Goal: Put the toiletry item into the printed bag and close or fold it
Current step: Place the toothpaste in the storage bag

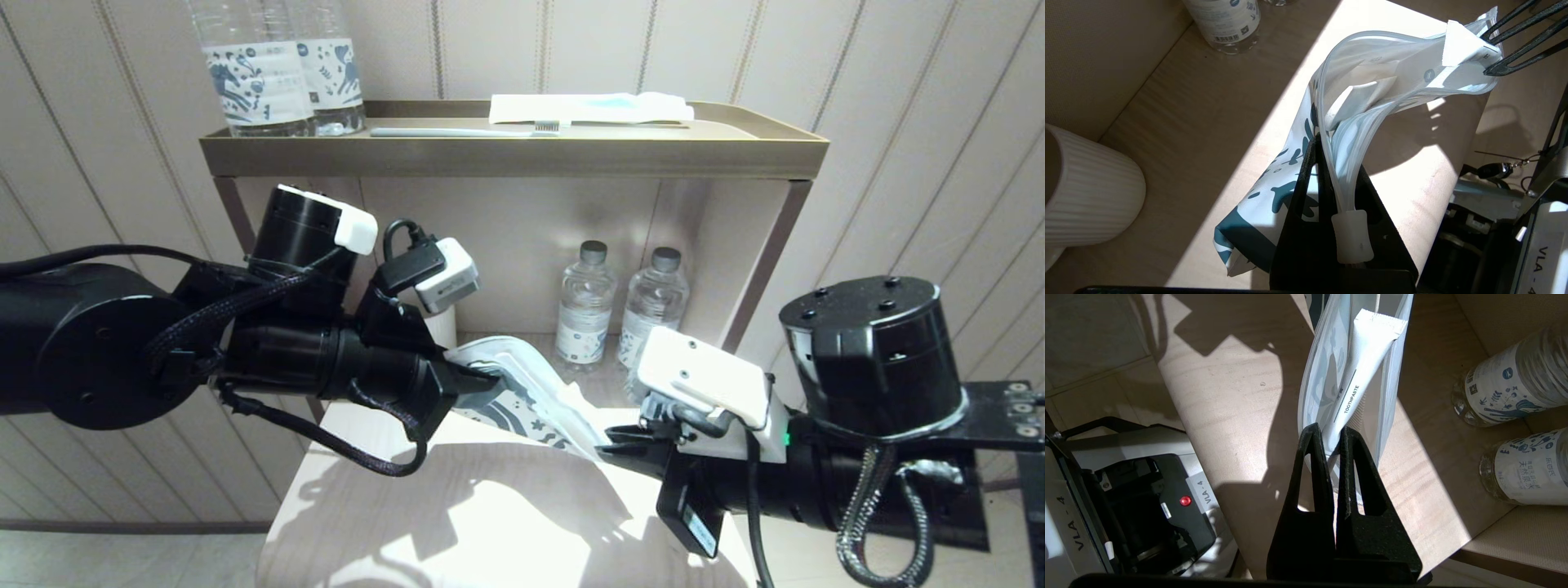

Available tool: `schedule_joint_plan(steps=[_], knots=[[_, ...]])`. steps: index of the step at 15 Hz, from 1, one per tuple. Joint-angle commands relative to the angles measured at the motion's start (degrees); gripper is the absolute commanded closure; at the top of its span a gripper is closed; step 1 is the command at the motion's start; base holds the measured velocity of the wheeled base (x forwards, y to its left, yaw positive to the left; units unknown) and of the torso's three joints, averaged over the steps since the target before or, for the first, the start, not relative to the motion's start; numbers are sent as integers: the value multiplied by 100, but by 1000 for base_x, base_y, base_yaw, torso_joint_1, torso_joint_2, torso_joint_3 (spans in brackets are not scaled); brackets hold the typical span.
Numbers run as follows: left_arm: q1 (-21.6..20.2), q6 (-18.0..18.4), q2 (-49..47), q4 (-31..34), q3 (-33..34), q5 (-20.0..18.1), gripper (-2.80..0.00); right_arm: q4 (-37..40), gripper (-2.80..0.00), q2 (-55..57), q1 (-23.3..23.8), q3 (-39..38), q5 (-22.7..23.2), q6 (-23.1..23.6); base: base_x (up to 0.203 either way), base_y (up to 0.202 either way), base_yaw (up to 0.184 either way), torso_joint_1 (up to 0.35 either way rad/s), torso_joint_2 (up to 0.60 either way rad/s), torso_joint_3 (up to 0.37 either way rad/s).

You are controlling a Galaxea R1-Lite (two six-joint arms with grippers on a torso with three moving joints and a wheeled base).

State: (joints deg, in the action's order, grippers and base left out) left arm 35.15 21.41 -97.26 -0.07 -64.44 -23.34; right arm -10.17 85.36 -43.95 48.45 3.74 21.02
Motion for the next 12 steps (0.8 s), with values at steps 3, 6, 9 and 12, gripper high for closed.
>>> schedule_joint_plan(steps=[3, 6, 9, 12], knots=[[9, 13, -12, 7, 2, -12, 0, -56, 0, 33, -43, -89, 4, 50, 0, 0, 0, 0, 0, 0], [38, 13, -1, 11, 16, -24, 0, -56, 0, -2, -54, -86, 4, 43, 0, 0, 0, 0, 0, 0], [115, 13, 49, 16, 28, -91, 0, -64, 0, 69, -43, -22, 10, 12, 0, 0, 0, 0, 0, 0], [115, 21, 35, 25, 28, -100, 0, -56, 0, -10, -51, 94, 22, -75, 0, 0, 0, 0, 0, 0]])
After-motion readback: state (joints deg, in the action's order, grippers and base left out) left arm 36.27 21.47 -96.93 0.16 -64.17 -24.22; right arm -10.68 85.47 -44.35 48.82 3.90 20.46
